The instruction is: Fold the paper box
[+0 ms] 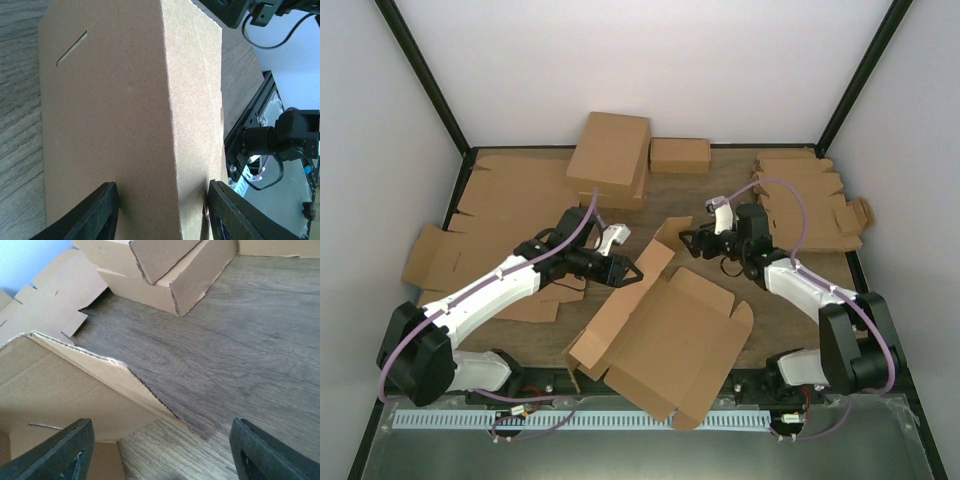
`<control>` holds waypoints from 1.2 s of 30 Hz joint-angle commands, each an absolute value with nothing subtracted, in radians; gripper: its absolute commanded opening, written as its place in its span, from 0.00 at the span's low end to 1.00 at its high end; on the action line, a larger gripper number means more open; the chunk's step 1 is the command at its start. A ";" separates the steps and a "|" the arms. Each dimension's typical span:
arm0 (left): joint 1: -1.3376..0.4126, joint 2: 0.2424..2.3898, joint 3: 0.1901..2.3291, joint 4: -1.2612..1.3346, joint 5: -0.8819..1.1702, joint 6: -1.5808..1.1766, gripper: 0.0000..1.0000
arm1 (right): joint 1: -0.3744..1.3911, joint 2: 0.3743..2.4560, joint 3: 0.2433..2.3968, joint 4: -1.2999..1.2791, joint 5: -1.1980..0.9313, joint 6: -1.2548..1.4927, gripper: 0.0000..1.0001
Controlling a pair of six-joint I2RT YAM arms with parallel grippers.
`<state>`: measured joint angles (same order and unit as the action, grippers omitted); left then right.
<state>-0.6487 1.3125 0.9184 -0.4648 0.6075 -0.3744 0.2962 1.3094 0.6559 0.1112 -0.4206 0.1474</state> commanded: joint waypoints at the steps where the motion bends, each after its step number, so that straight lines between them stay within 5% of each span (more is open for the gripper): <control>1: -0.655 1.314 0.886 -0.440 0.603 -0.393 0.52 | 0.290 1.363 0.702 0.229 -0.545 0.089 0.75; 10: -0.654 1.301 0.874 -0.440 0.606 -0.387 0.51 | 0.288 1.391 0.708 0.286 -0.609 0.078 0.63; 17: -0.654 1.308 0.877 -0.446 0.607 -0.375 0.51 | 0.289 1.422 0.729 0.273 -0.572 0.052 0.71; 36: -0.654 1.315 0.881 -0.460 0.591 -0.372 0.51 | 0.396 1.314 0.777 0.109 -0.505 0.053 0.01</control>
